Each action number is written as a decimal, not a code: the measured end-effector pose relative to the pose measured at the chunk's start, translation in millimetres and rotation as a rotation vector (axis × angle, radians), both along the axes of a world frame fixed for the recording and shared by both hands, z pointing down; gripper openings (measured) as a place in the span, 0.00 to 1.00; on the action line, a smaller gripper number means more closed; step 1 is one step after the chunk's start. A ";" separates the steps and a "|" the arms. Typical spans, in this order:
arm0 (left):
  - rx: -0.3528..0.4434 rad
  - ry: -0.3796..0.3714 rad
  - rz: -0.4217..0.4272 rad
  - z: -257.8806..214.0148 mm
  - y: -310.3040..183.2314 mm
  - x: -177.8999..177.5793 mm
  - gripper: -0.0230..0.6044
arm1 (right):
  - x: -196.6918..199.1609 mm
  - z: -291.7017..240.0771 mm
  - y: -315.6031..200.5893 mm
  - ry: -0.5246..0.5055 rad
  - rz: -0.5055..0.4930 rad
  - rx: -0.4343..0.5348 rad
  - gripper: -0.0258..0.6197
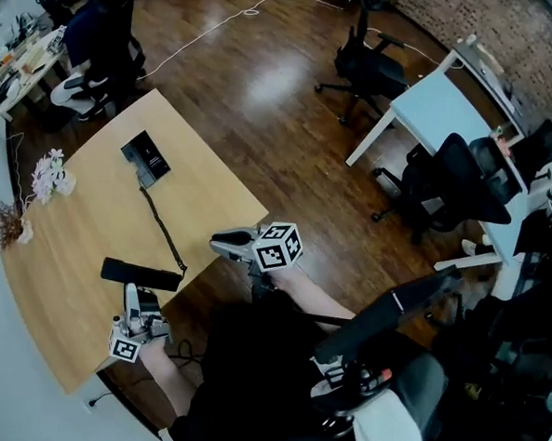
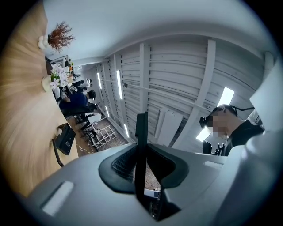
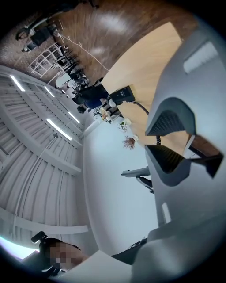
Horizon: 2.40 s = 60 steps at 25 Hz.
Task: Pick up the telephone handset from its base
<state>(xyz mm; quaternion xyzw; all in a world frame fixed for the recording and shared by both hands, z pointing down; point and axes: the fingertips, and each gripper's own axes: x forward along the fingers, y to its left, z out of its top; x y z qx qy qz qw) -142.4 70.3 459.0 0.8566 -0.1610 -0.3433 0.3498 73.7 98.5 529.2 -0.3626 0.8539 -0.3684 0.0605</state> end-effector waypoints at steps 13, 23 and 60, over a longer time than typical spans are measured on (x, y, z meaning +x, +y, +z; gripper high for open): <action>-0.005 0.045 0.031 14.9 -3.3 -4.1 0.15 | -14.7 3.5 1.3 0.051 0.004 -0.010 0.13; 0.004 0.043 0.022 14.6 -6.4 -19.4 0.15 | -28.9 4.5 1.0 0.075 0.001 -0.007 0.12; 0.001 -0.036 0.072 28.0 -45.3 -36.4 0.15 | -61.6 -6.0 -23.8 0.146 0.045 0.041 0.04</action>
